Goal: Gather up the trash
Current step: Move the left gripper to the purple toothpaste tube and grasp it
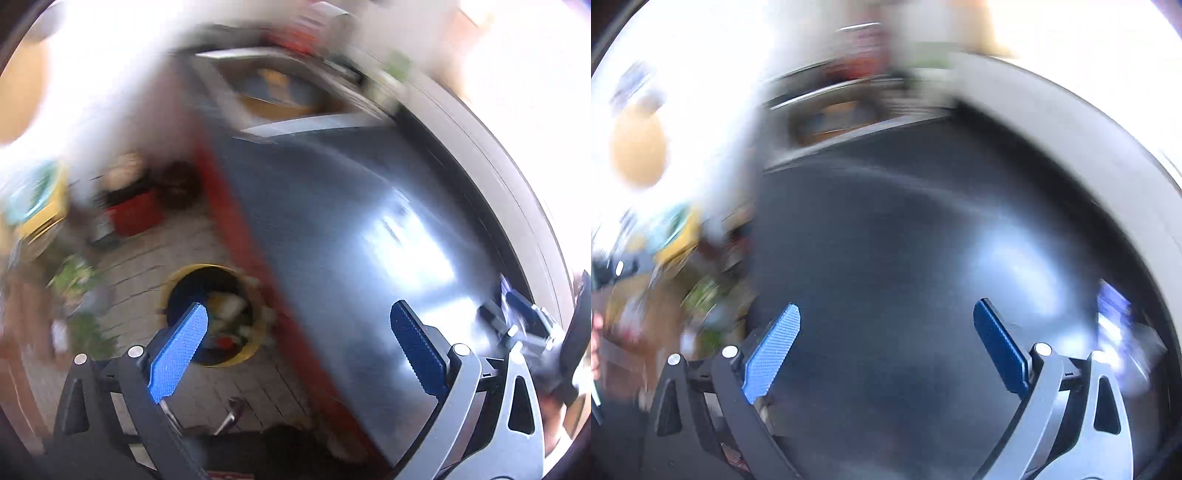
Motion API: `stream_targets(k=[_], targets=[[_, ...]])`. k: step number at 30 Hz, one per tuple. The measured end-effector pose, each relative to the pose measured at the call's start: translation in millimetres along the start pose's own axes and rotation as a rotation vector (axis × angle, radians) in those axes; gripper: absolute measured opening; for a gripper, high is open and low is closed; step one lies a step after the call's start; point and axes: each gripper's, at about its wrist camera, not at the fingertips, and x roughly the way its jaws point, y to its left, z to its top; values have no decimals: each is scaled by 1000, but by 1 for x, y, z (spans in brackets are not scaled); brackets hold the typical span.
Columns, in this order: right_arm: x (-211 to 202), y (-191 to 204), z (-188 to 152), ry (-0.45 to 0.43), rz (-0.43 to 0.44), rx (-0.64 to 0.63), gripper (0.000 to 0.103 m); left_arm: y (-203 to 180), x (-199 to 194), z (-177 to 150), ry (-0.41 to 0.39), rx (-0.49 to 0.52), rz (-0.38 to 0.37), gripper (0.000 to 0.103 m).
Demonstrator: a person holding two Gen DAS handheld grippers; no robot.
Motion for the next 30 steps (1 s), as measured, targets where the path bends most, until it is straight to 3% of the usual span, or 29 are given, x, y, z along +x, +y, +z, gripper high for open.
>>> stream_targets(k=[2,6,11,15,20,26,30], targets=[[-18,-73,-25,-12,-94,125,92,-61,28,1,75,116,-85,96],[-58,-205,-93,21,-309,352,92,-160,65,-2,175,301,-166,96],[-104,-288,-175,51,-393,585,92,-265,122,-9,303,437,-241,96],[-122,-309,-234,68,-414,716,92,-326,156,-25,360,467,-252,96],[-132,-312,-277,90,-430,783,92,-381,182,-47,379,542,-233,96],[-140,-321,-288,85,-435,832,92,-406,216,-60,424,576,-187,96],[-135,-331,-272,58,-411,866,92,-419,227,-59,410,600,-169,96]])
